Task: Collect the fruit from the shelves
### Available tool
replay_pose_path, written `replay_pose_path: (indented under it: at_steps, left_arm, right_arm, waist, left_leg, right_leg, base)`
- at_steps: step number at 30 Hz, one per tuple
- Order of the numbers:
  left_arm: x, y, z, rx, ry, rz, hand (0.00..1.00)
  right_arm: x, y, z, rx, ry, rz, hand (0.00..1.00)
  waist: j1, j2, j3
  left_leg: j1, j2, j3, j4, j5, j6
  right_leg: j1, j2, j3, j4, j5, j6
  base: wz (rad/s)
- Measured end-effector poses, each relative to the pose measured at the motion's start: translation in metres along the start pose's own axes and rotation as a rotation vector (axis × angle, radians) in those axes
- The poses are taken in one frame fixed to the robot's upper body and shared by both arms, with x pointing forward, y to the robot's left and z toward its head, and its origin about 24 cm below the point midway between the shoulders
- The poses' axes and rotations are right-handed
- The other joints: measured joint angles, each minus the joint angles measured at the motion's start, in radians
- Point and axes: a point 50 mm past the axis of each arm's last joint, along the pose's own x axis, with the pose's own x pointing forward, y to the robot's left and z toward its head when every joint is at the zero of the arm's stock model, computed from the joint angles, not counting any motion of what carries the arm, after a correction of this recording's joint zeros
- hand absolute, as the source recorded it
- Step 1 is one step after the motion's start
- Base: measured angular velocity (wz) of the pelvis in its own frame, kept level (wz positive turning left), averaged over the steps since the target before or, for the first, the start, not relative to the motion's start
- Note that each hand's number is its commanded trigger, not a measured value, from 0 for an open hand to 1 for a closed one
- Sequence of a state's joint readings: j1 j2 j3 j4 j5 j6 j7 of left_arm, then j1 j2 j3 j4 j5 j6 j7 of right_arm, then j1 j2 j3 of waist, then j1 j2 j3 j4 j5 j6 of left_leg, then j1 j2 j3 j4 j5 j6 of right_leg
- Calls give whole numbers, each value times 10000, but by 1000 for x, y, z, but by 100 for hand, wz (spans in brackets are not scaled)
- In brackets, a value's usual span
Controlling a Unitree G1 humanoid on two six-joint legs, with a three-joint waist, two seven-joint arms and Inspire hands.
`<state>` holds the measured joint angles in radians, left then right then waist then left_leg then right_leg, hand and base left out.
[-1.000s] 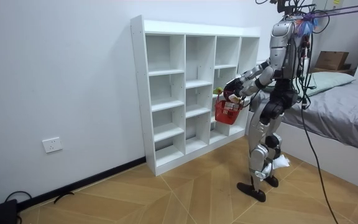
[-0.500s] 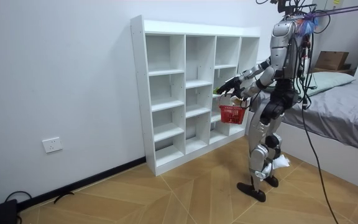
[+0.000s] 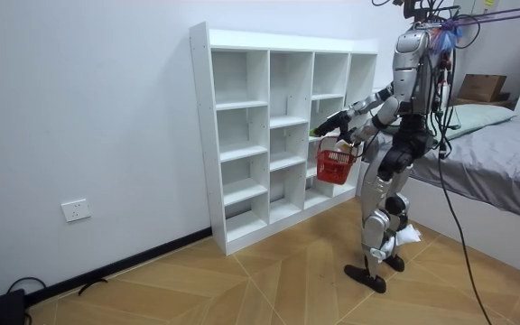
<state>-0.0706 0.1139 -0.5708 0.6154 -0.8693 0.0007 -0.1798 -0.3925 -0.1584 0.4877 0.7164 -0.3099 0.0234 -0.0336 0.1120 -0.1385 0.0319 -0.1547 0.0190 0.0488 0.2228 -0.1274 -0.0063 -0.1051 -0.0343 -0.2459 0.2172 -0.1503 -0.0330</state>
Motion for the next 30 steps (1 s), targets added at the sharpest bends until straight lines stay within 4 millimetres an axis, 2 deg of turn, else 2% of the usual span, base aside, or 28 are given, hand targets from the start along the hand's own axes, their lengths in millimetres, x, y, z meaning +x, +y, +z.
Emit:
replay_pose_path:
  at_steps: [7, 12, 17, 21, 25, 30]
  left_arm:
    - [-2, 7, 8, -12, -313, 252, 100]
    - [-7, 19, 16, 143, -580, 652, 100]
    - [-9, 24, 19, 377, -583, 820, 100]
    - [-10, 29, 15, 346, -405, 1007, 100]
    - [-13, 37, 6, 226, -30, 1414, 100]
    - [-15, 45, 1, -65, 115, 1862, 100]
  right_arm:
    - [-3, -10, -6, 621, 107, -718, 0]
    - [-10, -32, -25, 1447, 508, -1868, 0]
    - [-13, -54, -39, 1889, 1107, -3139, 0]
    - [-11, -61, -47, 2735, 1525, -3610, 0]
    - [-9, -59, -58, 2782, 2239, -3621, 0]
    - [-8, -68, -65, 2962, 2832, -4070, 0]
  waist:
    - [-175, -28, -7]
    - [-286, -24, -9]
    - [-239, -14, -11]
    - [-246, -14, -11]
    - [-217, -19, -9]
    - [18, -75, 14]
  left_leg:
    - [120, 14, -8, -7, -2, -3]
    - [110, 14, 0, -11, -2, -3]
    - [66, 29, 12, -10, -2, -3]
    - [-58, 43, 15, 0, -2, -5]
    - [-132, 48, 67, -2, -2, -4]
    - [-640, 103, 324, 102, 1, -1]
  right_leg:
    - [208, -19, -18, -137, 11, -4]
    - [190, -26, -23, -131, 12, -6]
    - [123, -4, -10, -122, 22, -23]
    - [-19, -4, -13, -109, 34, -42]
    - [-148, -5, 21, -60, 35, -42]
    - [-826, -10, 269, 153, 96, -79]
  base:
    - [1]
    - [0]
    - [0]
    - [0]
    - [-3]
    - [-18]
